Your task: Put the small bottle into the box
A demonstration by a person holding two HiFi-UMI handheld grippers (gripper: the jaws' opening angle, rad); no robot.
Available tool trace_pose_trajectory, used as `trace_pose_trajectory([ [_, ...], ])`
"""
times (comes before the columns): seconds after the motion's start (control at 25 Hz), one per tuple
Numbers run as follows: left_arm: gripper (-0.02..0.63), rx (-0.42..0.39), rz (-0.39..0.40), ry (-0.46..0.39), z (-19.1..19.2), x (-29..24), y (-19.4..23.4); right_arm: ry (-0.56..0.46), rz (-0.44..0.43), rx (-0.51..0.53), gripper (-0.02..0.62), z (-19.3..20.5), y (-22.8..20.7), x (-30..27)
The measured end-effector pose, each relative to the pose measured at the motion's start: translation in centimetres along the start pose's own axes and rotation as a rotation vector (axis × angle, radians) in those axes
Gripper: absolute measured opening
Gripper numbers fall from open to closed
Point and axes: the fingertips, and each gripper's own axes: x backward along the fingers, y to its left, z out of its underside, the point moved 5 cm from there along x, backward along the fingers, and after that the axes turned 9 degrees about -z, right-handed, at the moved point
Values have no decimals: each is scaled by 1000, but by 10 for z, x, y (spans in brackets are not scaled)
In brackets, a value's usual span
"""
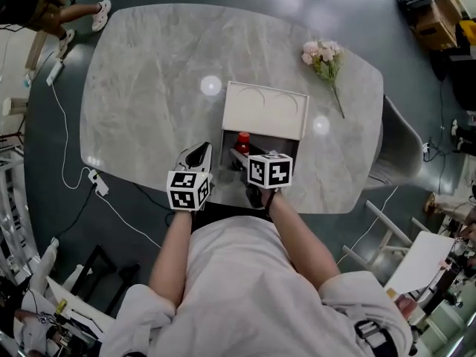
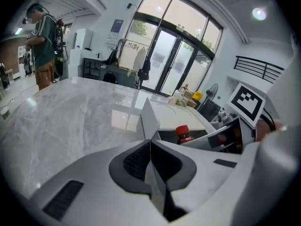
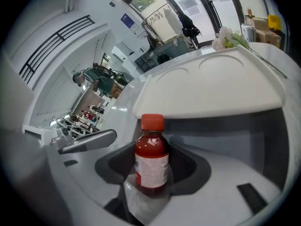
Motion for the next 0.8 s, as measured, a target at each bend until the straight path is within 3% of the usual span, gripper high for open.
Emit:
trace_pose_trajectory([
  [0.32,25,-1,18,23,0,-5,5,84,76,6,230,3,-2,-12],
  [0.8,25,27,17,26,2,4,-7,147,60,-80,230,3,-11,-19],
])
